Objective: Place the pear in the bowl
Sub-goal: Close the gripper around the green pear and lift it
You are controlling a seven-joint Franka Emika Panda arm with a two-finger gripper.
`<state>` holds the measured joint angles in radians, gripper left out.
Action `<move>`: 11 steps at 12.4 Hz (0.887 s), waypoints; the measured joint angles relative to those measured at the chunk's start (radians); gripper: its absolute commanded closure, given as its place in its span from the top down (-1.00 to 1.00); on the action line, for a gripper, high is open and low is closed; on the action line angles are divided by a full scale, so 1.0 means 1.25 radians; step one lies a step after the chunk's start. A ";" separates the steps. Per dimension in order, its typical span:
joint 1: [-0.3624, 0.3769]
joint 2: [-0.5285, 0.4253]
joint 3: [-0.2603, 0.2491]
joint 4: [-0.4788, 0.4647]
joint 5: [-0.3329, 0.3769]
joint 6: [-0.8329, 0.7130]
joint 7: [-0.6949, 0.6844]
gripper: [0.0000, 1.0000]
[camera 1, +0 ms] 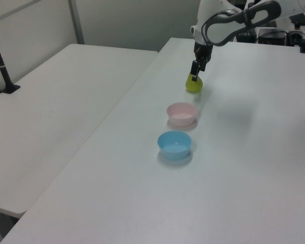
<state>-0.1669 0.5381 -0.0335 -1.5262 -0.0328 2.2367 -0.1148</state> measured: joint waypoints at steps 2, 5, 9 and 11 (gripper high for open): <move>-0.002 0.024 0.000 0.000 0.000 0.049 0.000 0.96; 0.000 0.041 0.001 0.000 0.000 0.109 0.010 0.29; 0.001 0.044 0.003 0.001 -0.002 0.109 0.011 -0.26; 0.001 0.044 0.004 0.001 -0.009 0.109 0.011 -0.26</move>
<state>-0.1651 0.5932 -0.0286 -1.5246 -0.0442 2.3734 -0.1006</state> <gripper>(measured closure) 0.392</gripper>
